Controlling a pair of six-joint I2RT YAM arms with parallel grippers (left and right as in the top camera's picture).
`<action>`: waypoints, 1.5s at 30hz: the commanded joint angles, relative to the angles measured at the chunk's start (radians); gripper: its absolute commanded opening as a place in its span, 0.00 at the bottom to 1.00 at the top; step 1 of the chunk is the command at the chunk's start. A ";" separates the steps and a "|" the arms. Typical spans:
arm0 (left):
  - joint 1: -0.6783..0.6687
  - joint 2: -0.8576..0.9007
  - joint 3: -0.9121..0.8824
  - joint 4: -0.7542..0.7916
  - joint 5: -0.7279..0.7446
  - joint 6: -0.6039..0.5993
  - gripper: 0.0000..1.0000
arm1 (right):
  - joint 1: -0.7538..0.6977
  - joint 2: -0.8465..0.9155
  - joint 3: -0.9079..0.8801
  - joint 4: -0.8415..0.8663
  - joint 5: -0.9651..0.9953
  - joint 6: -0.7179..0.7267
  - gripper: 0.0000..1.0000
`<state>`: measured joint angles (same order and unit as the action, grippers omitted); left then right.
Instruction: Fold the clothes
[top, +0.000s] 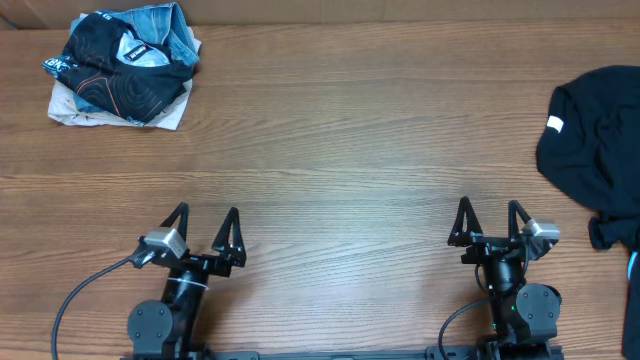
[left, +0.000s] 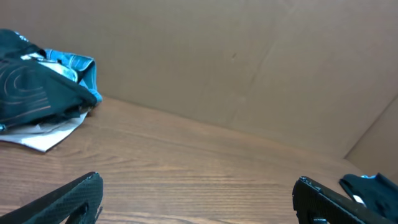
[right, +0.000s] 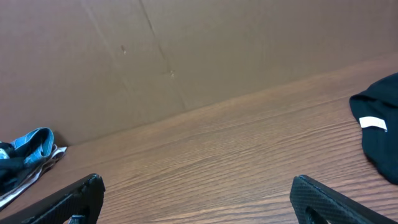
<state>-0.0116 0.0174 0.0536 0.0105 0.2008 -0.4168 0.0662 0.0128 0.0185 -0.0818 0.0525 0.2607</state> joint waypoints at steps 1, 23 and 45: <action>-0.004 -0.014 -0.048 0.036 -0.025 0.002 1.00 | 0.000 -0.010 -0.011 0.004 0.006 -0.006 1.00; -0.005 -0.014 -0.049 -0.074 -0.076 0.110 1.00 | 0.000 -0.010 -0.011 0.004 0.006 -0.006 1.00; -0.005 -0.014 -0.049 -0.074 -0.076 0.110 1.00 | 0.000 -0.010 -0.011 0.004 0.006 -0.006 1.00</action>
<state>-0.0120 0.0158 0.0097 -0.0628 0.1406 -0.3328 0.0662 0.0128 0.0185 -0.0826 0.0528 0.2604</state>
